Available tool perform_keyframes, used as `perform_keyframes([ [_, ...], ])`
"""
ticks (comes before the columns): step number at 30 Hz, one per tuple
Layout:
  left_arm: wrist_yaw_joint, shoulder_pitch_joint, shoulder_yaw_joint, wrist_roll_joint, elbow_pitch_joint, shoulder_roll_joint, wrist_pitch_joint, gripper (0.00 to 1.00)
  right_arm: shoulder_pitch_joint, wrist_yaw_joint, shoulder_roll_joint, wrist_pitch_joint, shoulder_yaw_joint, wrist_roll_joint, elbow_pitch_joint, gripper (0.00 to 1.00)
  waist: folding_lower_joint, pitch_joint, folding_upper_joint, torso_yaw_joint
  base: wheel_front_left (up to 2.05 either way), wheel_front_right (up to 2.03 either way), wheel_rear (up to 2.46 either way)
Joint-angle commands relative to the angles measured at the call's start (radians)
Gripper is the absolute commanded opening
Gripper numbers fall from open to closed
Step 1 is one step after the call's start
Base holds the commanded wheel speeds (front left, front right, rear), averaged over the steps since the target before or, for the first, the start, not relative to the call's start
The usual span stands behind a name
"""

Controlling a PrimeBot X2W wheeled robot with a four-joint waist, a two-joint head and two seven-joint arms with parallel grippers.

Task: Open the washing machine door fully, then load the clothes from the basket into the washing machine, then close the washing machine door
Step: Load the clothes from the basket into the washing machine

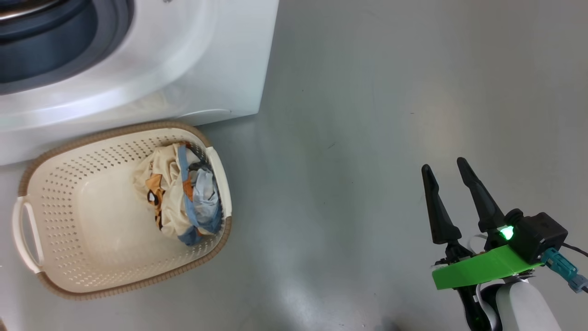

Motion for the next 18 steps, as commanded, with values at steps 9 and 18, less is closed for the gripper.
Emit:
perform_keyframes([
  [9, -0.002, 0.106, 0.042, 0.003, -0.015, -0.007, -0.005, 1.00, 0.012, 0.003, 0.000, -0.005, 0.012, -0.025, -0.020, 1.00, 0.0000, -0.042, 0.0000, 0.027, 0.00, 0.00, 0.00],
  [18, -0.002, 0.319, 0.077, -0.003, -0.095, -0.082, -0.005, 1.00, 0.042, 0.003, -0.013, -0.005, -0.003, -0.045, -0.003, 1.00, 0.0000, -0.133, 0.0000, 0.083, 0.00, 0.00, 0.00],
])
